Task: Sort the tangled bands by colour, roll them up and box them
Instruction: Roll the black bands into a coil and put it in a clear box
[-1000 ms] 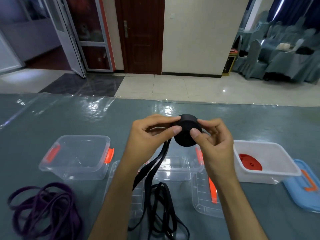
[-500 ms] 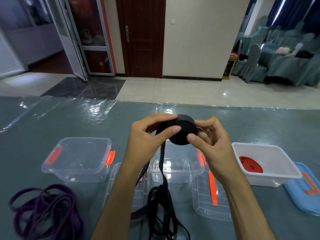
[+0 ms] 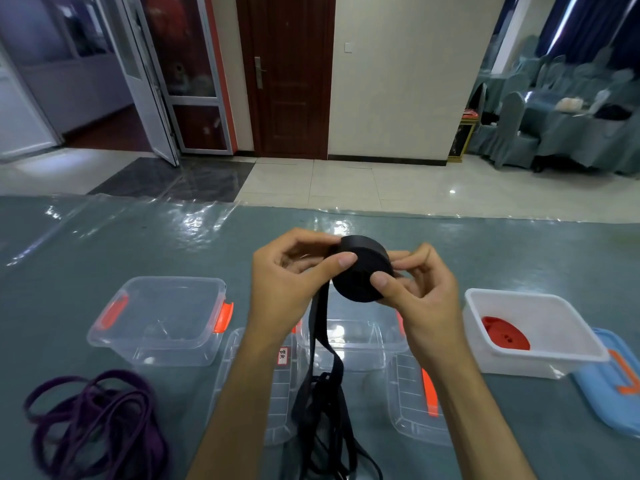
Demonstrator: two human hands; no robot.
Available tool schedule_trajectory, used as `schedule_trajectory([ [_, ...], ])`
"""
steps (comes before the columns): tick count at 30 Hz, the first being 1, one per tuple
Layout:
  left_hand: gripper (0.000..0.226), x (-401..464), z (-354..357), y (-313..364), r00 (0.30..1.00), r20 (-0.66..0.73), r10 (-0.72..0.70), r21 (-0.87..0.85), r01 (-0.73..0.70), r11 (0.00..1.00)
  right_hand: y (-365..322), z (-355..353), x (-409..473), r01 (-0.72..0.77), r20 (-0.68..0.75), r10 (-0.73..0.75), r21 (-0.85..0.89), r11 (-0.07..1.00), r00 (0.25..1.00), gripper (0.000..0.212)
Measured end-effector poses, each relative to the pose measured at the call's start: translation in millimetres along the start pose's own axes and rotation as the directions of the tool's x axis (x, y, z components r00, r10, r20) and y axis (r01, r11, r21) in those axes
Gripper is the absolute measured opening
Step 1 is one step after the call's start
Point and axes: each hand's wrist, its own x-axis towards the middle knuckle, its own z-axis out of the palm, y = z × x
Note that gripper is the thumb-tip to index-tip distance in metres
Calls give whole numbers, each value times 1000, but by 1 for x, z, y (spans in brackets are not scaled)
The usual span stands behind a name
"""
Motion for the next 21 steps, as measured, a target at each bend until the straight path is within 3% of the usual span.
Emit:
schedule_trajectory([
  [2, 22, -1, 2, -3, 1000, 21, -5, -64, 7, 998, -3, -2, 1, 63, -24, -64, -25, 998, 998, 29],
  [6, 38, 2, -1, -3, 979, 203, 9, -65, 4, 998, 1, 3, -3, 116, -104, -109, 57, 992, 989, 36],
  [8, 41, 3, -2, -2, 985, 173, 19, -25, -15, 1000, 4, 4, -4, 65, -96, -53, 125, 990, 994, 37],
  [13, 30, -1, 8, -9, 999, -35, 9, 2, -9, 1000, -1, -7, 1, 34, -76, -33, 14, 999, 997, 36],
  [16, 29, 3, 12, -11, 998, 67, -18, -51, 22, 998, 2, -5, 1, 113, -135, -106, 42, 993, 985, 36],
  [21, 37, 11, 1, -9, 987, 162, -13, 35, 7, 999, 9, -4, 2, 78, -99, -69, 93, 993, 993, 28],
])
